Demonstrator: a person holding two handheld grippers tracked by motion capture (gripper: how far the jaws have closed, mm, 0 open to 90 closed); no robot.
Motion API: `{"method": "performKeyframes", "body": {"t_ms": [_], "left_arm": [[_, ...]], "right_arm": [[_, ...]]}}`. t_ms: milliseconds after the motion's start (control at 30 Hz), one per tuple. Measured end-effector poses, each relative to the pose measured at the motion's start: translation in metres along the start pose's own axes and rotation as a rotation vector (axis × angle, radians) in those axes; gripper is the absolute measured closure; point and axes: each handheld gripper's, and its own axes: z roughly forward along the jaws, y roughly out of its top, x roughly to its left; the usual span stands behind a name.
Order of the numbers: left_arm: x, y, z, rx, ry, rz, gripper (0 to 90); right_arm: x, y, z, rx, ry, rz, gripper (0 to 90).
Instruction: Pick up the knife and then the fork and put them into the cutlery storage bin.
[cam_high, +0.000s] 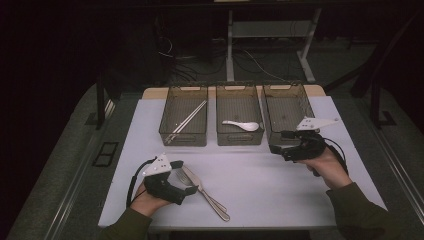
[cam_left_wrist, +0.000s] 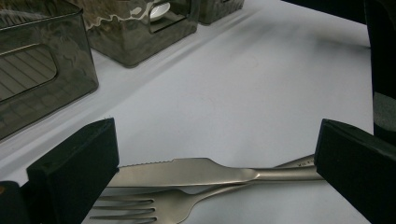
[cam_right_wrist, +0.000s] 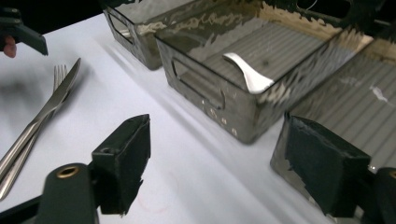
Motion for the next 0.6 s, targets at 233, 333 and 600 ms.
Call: {"method": "performKeyframes", "body": {"t_ms": [233, 333, 600], "left_arm": [[0.001, 0.000, 0.000, 0.003, 0.007, -0.006, 0.0], [0.000, 0.001, 0.000, 0.010, 0.004, 0.000, 1.7], [-0.001, 0.005, -0.004, 0.000, -0.005, 0.002, 15.1]], "right_arm": [[0.004, -0.023, -0.015, -0.023, -0.017, 0.006, 20.1], [0.006, -0.036, -0.021, -0.030, -0.024, 0.019, 19.9], [0.010, -0.068, -0.033, -0.026, -0.052, 0.044, 19.5]]}}
